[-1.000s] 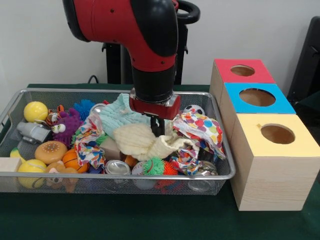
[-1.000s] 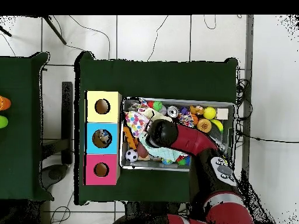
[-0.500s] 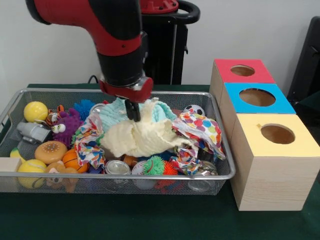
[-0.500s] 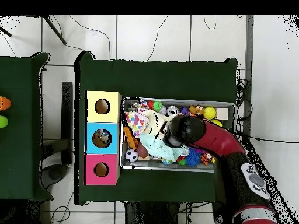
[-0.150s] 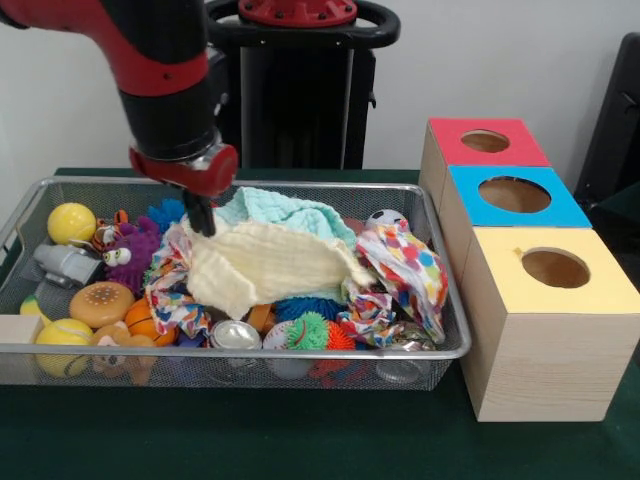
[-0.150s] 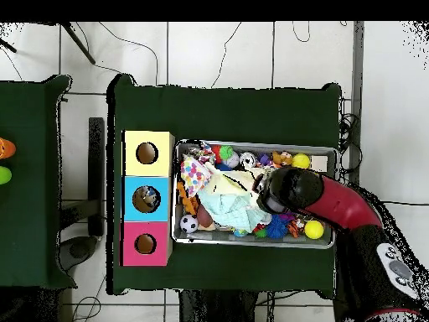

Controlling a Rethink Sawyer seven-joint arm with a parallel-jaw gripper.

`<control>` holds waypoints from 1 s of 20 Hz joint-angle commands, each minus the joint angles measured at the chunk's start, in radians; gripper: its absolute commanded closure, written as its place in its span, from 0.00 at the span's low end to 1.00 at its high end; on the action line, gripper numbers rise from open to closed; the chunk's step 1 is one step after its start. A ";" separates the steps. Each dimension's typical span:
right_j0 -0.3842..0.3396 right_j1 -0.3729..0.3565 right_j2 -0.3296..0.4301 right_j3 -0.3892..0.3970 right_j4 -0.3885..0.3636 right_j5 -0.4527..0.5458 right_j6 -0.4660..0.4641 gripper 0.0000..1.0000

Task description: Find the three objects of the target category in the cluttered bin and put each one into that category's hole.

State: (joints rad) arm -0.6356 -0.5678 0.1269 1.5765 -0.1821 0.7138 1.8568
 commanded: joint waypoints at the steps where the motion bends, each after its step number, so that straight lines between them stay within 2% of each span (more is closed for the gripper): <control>1: -0.090 0.048 0.162 -0.065 -0.161 0.011 -0.347 1.00; 5: -0.156 0.063 0.216 -0.072 -0.209 0.016 -0.385 1.00; 12: -0.229 0.088 0.286 -0.090 -0.290 0.014 -0.421 1.00; 16: -0.300 0.124 0.340 -0.138 -0.324 0.053 -0.523 1.00; 20: -0.356 0.179 0.391 -0.235 -0.370 0.109 -0.658 1.00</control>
State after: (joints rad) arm -0.9176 -0.4914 0.3617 1.4739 -0.4463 0.7160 1.7064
